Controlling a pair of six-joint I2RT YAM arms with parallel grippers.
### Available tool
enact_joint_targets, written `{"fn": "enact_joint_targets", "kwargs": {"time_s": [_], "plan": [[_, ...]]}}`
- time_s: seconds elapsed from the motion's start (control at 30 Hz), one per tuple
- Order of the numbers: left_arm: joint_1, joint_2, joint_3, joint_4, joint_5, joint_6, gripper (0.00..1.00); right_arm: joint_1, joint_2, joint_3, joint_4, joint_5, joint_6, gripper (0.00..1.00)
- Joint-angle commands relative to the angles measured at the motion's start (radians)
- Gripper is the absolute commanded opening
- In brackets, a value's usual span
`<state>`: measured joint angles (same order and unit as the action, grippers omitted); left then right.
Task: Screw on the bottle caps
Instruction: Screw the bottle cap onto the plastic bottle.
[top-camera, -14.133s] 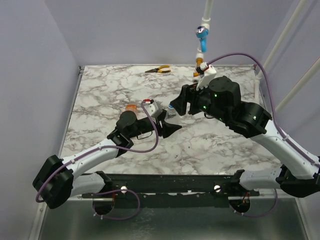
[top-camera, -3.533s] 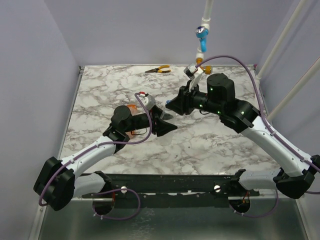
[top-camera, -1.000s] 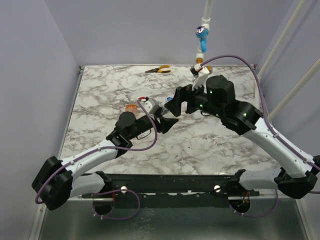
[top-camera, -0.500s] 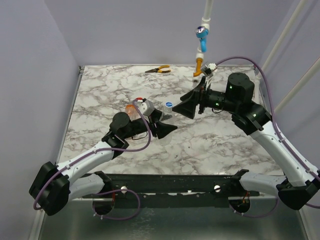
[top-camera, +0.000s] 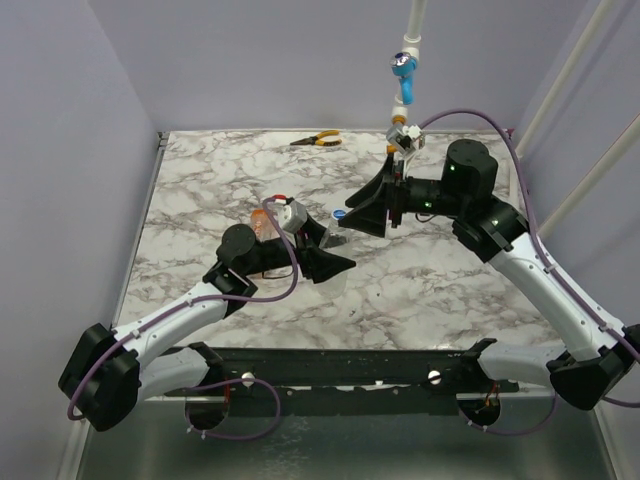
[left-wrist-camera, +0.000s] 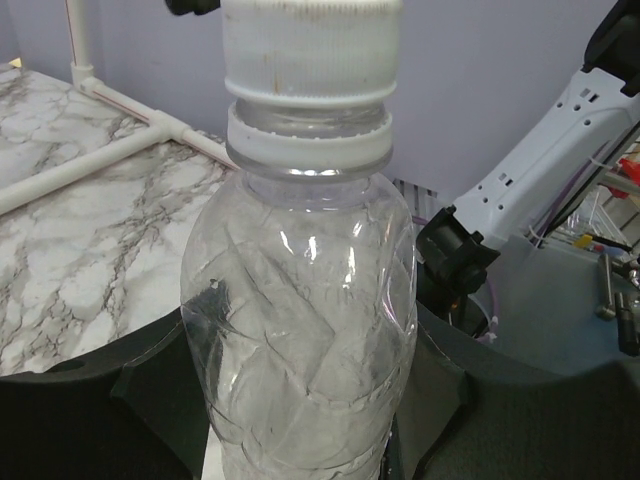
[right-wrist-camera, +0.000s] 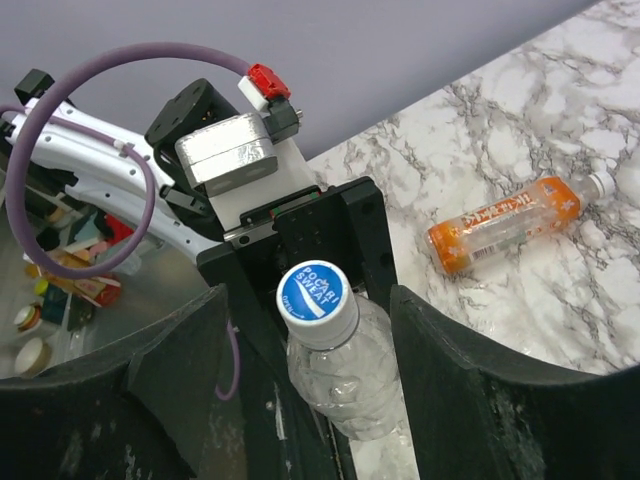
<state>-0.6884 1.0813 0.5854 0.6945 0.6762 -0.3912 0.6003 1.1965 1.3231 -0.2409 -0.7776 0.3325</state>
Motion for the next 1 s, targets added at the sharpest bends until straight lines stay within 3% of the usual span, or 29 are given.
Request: {"fn": "enact_joint_targets", "kwargs": {"time_s": [0.0,0.33,0.63,0.97], "plan": [[0.004,0.012,0.032,0.051,0.058,-0.024,0.28,-0.005,0.015,-0.004,0.038,-0.048,0.008,0.69],[0.010,0.032,0.038,0.071,0.073,-0.039,0.28,-0.005,0.021,-0.015,0.046,-0.068,0.015,0.59],[0.015,0.040,0.042,0.091,0.077,-0.053,0.28,-0.005,0.026,-0.024,0.033,-0.061,0.010,0.58],[0.016,0.054,0.046,0.094,0.081,-0.057,0.28,-0.005,0.025,-0.031,0.023,-0.032,0.013,0.44]]}}
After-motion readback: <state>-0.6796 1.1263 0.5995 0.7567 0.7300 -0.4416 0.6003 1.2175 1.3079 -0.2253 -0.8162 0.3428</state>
